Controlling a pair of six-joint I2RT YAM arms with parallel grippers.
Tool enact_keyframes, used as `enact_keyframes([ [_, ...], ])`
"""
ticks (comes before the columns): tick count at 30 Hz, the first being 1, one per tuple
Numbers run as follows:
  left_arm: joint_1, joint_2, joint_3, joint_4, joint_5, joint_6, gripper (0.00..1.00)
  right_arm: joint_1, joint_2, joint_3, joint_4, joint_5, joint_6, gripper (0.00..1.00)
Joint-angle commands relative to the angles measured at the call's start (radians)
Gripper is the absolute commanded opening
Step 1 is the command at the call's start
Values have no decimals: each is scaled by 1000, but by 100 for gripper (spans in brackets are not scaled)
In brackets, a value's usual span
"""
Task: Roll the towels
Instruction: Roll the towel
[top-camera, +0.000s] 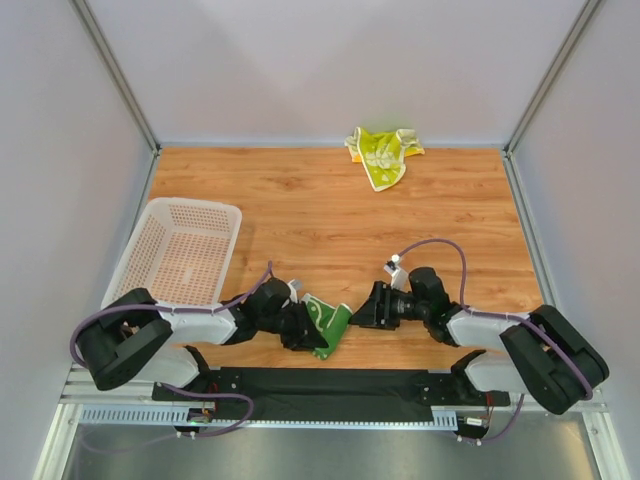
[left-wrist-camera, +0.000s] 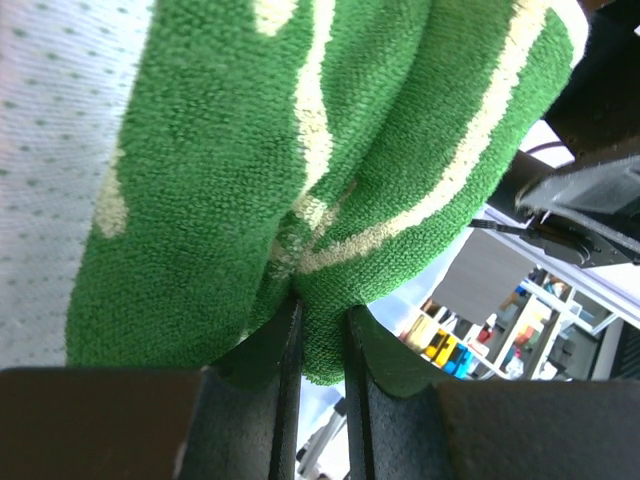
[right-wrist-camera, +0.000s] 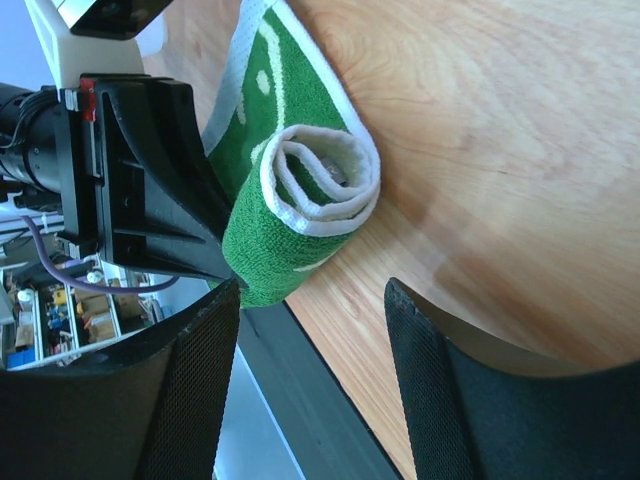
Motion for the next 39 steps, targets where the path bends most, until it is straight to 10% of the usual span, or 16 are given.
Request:
enact_keyframes([
  [1,7,22,-20,44,25,-36,0,26,35,0,131,11,27,62],
  [26,10,39,-35,71,10,-30,0,121,418,13,548,48,134,53],
  [34,10,38,-40,73,13,-27,0,142,457,16,600,57,162,30],
  [39,9,19,5,-83,-8,41,22,142,431,34,500,83,140,13],
])
